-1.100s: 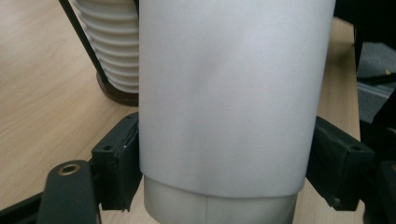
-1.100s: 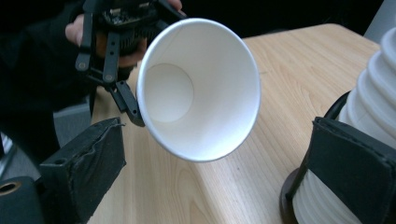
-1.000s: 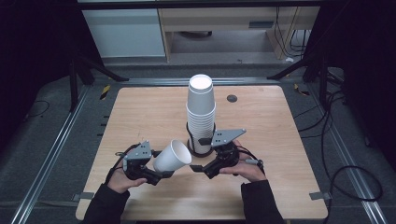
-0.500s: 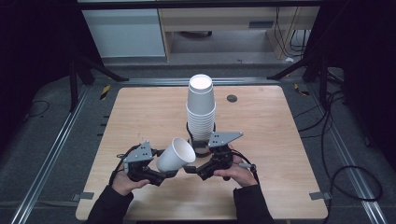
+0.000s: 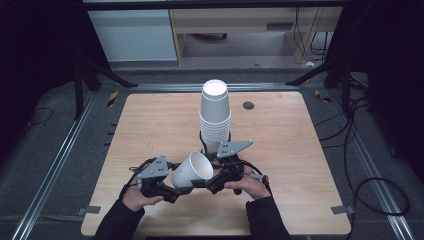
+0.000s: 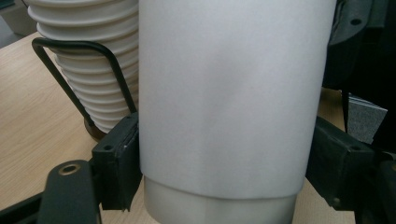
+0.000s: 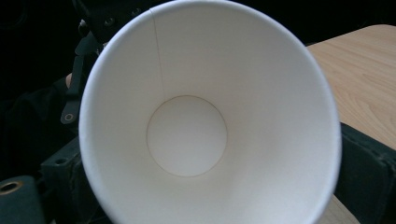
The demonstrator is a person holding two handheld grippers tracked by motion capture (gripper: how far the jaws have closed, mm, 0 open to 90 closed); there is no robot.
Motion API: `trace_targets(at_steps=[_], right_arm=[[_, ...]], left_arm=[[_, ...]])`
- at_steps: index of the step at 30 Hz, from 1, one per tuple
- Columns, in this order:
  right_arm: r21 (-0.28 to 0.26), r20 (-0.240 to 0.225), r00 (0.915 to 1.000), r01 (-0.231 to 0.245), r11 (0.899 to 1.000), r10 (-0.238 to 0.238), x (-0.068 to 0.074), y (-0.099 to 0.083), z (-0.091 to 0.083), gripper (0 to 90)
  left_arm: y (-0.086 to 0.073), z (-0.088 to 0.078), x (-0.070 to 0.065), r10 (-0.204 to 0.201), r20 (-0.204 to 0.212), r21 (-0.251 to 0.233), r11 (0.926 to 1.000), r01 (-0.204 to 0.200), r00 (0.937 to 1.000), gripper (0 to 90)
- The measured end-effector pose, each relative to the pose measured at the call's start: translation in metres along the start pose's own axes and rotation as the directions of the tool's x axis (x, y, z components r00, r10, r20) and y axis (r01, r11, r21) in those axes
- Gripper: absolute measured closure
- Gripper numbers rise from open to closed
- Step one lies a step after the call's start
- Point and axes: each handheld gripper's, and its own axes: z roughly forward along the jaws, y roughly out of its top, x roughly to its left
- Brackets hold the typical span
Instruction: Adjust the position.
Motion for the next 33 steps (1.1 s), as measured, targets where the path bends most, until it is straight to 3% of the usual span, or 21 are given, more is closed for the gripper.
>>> trace_targets(at_steps=[9, 26, 29, 33], right_arm=[[0.015, -0.029, 0.9994, -0.016, 1.000, 0.017, -0.002, -0.002, 0.002, 8.0], [-0.002, -0.010, 0.9998, 0.018, 1.000, -0.018, 0.000, 0.004, -0.004, 9.9], [0.029, 0.009, 0.9991, 0.041, 0.999, -0.041, -0.001, 0.010, -0.008, 9.9], [0.130, 0.025, 0.9937, 0.105, 0.986, -0.109, 0.002, 0.025, -0.004, 10.0]], left_arm=[[0.000, 0.002, -0.002, 0.018, -0.002, 0.020, 0.9997, -0.018, 0.9998, 21.5], [0.000, 0.000, -0.001, -0.001, 0.005, 0.006, 1.0000, 0.001, 1.0000, 17.6], [-0.001, 0.000, 0.002, -0.011, 0.005, 0.020, 0.9997, 0.011, 0.9999, 15.9], [-0.004, 0.002, 0.004, -0.027, -0.005, 0.045, 0.9986, 0.027, 0.9996, 14.2]])
